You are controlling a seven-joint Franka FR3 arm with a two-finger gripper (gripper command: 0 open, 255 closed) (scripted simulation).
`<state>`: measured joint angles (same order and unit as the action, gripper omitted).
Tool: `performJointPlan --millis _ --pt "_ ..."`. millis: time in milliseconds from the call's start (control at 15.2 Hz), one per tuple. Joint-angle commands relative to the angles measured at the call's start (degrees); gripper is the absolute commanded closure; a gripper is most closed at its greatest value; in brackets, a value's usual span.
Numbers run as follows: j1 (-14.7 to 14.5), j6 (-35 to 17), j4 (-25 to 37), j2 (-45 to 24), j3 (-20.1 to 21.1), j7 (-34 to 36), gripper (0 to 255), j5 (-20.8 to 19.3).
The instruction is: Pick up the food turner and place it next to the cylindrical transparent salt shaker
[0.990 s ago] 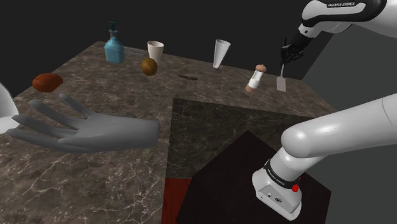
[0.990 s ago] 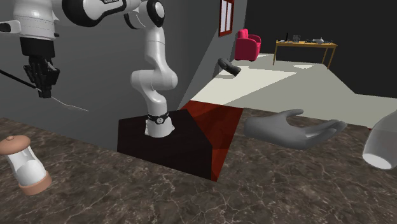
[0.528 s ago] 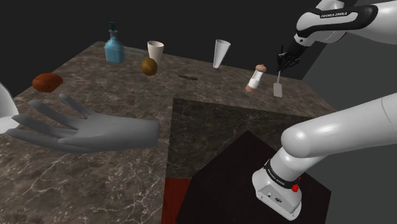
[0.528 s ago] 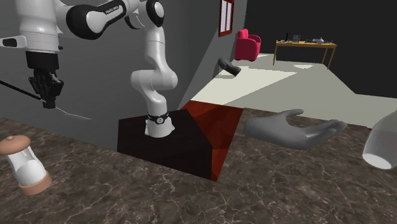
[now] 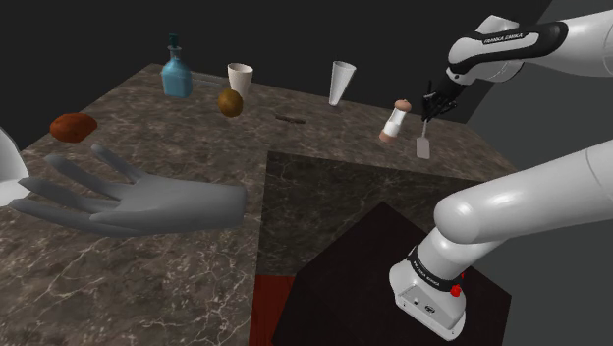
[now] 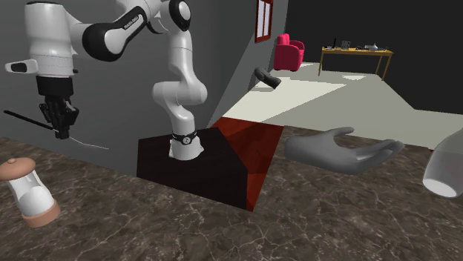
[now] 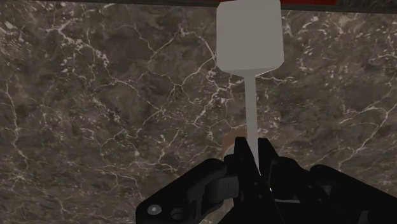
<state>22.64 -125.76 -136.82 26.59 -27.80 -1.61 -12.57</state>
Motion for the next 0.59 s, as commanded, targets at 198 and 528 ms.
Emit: performJointPlan --millis 198,528 --pt "0.03 -4.27 -3.14 -1.14 -0.77 0.00 255 -0.22" --pt "-0.08 -8.54 -5.78 -2.81 -1.73 -0.28 255 -0.24"
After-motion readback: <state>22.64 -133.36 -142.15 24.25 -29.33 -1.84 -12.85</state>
